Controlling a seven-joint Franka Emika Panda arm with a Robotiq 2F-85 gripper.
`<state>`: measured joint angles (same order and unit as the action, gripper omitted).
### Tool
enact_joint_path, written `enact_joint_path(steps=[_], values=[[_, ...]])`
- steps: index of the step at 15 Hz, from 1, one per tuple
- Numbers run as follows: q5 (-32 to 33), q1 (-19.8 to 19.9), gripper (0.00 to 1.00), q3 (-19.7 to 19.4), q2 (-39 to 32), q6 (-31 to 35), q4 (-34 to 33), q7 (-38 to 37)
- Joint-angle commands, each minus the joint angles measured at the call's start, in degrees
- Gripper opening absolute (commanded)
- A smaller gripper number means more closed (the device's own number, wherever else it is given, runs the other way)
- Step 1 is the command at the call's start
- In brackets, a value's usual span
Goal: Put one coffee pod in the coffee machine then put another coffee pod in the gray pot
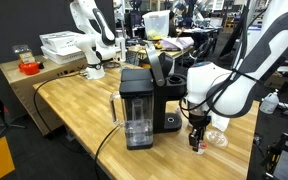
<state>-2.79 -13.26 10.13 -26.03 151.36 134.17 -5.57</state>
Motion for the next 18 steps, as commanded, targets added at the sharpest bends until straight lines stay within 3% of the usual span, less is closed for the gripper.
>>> enact_joint_path(steps=[1, 8, 13, 14, 18], values=[[-0.94, 1.31, 0.33, 0.82, -0.27, -1.83, -1.09, 1.65], [-0.26, 0.76, 0.08, 0.26, 2.16, -3.04, 0.58, 0.69], [-0.8, 0.95, 0.0, 0.23, 8.33, -1.47, 5.4, -0.35], [-0.73, 1.0, 0.04, 0.02, 10.49, -1.33, 6.78, -0.71], [-0.22, 1.41, 0.04, -0.92, 19.12, -1.47, 11.66, -2.26]])
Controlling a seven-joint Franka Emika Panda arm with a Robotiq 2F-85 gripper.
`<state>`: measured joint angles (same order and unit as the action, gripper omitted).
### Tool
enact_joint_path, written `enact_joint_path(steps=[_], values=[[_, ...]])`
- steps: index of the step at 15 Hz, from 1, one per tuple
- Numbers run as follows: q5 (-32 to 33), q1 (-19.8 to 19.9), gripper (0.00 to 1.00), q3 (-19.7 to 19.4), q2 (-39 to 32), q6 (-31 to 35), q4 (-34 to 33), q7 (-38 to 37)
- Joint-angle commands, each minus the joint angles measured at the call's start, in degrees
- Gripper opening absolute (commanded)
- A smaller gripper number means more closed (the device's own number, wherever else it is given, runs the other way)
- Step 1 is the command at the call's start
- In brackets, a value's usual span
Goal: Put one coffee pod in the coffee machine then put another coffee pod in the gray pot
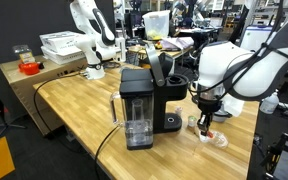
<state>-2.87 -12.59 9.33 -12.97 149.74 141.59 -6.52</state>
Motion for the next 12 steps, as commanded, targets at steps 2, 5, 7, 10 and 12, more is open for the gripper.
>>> enact_joint_path(steps=[2, 5, 7, 10, 12], values=[[0.39, 1.03, 0.04, -0.57, 9.81, 0.04, 6.21, -2.35], [0.81, 1.54, 0.04, -0.64, 14.98, -0.31, 8.47, -3.79], [2.28, 1.88, 0.04, -0.45, 18.22, -2.45, 8.97, -6.92], [0.97, 1.63, 0.04, 0.66, 22.74, -7.08, 8.3, -10.71], [1.6, 1.65, 0.04, 1.79, 26.14, -10.23, 7.39, -13.52]])
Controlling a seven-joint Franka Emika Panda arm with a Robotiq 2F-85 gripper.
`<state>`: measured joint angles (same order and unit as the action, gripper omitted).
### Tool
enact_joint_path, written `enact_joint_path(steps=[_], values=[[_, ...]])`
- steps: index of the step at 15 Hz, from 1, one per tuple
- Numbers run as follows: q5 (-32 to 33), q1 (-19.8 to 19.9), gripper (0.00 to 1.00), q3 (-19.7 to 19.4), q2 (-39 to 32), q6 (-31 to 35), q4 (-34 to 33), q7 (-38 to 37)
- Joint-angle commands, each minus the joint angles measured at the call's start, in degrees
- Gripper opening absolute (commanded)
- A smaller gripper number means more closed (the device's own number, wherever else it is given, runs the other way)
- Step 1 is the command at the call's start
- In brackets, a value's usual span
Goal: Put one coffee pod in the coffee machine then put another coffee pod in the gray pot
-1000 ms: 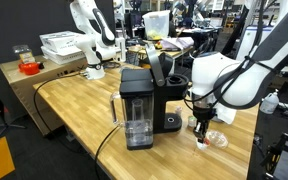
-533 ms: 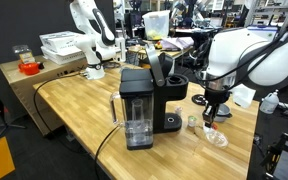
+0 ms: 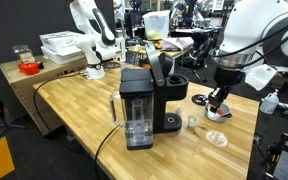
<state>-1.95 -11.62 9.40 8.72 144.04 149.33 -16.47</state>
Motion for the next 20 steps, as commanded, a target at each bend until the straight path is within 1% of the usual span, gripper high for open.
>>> enact_joint_path(steps=[1, 4, 7, 9, 11, 15, 17, 20], values=[[0.72, 0.71, 0.04, 2.31, 5.84, -5.65, -0.9, -4.38], [0.74, 0.55, 0.04, 4.13, 9.46, -8.54, -3.45, -5.3], [1.97, 0.95, 0.04, 5.98, 11.63, -10.63, -6.79, -6.09], [2.12, 0.72, 0.04, 6.93, 12.02, -10.67, -8.84, -5.7], [3.49, 1.35, 0.04, 7.08, 11.7, -9.89, -10.24, -4.57], [7.46, 4.19, 0.04, 5.3, 10.37, -7.17, -10.58, -3.36], [8.03, 4.99, 0.04, 4.15, 9.09, -5.13, -10.99, -1.35], [9.37, 5.55, 0.04, 3.57, 6.55, -2.6, -12.69, 1.19]])
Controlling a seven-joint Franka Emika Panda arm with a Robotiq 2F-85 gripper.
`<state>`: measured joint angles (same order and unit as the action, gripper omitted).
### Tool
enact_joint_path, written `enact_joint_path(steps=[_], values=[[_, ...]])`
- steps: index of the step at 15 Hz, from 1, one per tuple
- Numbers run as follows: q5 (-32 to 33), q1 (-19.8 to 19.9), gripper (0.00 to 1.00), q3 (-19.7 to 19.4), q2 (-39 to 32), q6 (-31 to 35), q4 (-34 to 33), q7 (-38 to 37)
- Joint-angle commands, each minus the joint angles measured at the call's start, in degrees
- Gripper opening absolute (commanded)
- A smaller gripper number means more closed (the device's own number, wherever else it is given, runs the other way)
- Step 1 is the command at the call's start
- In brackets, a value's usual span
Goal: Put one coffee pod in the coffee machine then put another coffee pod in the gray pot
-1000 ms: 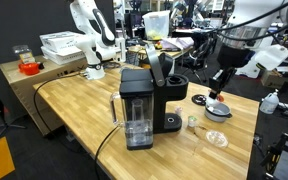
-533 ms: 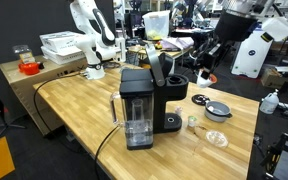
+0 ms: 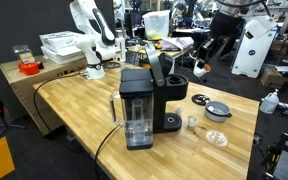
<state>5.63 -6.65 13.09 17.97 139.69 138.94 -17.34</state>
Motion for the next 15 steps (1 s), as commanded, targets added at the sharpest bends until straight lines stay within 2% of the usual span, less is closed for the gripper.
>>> enact_joint_path(steps=[1, 15], values=[[1.97, 0.56, 0.04, -0.38, -3.69, 2.35, -3.03, 2.92], [-3.52, -0.81, 0.04, -3.34, -15.91, 2.25, -13.64, 13.9]])
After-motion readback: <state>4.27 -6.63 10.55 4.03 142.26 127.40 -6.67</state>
